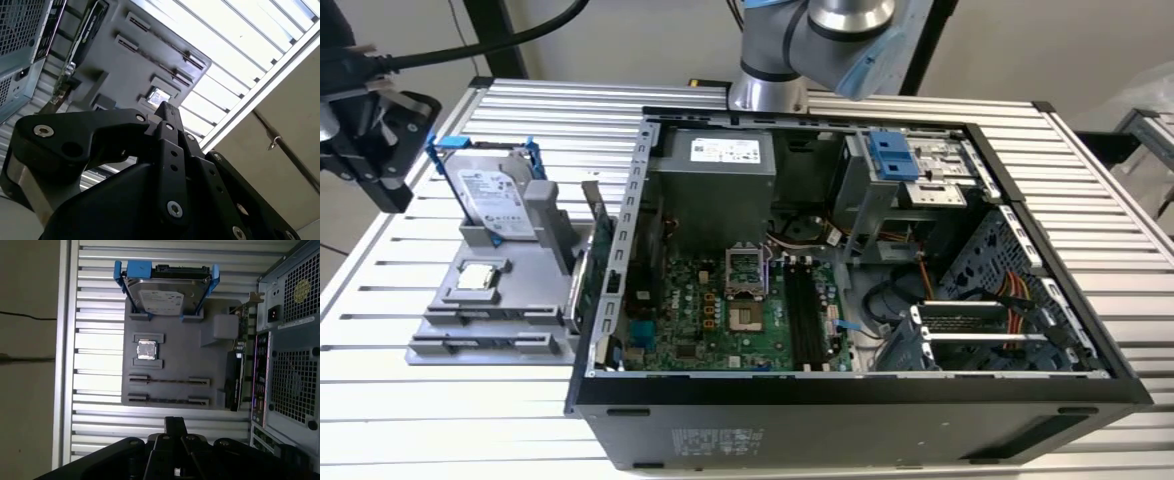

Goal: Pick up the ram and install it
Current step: 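Pick up the ram and move it above insertion slot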

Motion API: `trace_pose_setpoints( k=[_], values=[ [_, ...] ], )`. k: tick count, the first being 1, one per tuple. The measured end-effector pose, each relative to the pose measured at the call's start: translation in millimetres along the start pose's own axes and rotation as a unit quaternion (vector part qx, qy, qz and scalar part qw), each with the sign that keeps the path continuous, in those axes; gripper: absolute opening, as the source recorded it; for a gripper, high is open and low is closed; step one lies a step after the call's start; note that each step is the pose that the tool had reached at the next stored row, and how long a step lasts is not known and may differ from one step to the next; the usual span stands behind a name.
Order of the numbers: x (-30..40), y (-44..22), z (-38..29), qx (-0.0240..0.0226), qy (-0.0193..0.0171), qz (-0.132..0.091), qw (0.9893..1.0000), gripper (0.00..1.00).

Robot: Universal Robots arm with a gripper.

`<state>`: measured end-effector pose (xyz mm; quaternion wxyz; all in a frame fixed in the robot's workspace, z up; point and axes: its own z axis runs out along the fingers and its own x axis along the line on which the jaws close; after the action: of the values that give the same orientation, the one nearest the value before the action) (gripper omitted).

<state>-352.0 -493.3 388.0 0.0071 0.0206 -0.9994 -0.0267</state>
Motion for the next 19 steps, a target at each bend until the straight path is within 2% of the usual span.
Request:
trace_pose_setpoints(
  k=[5, 10, 14, 19],
  values=[
    [0.1, 0.0, 0.0, 0.0003, 0.0012, -0.023, 0.9997, 0.00],
    [0.0, 0.0, 0.0, 0.0006, 0.0025, -0.047, 0.9989, 0.00],
    [0.0, 0.0, 0.0, 0.0009, 0.0037, -0.068, 0.9976, 0.00],
    [0.0, 0.0, 0.0, 0.0013, 0.0051, -0.095, 0.9954, 0.00]
  ],
)
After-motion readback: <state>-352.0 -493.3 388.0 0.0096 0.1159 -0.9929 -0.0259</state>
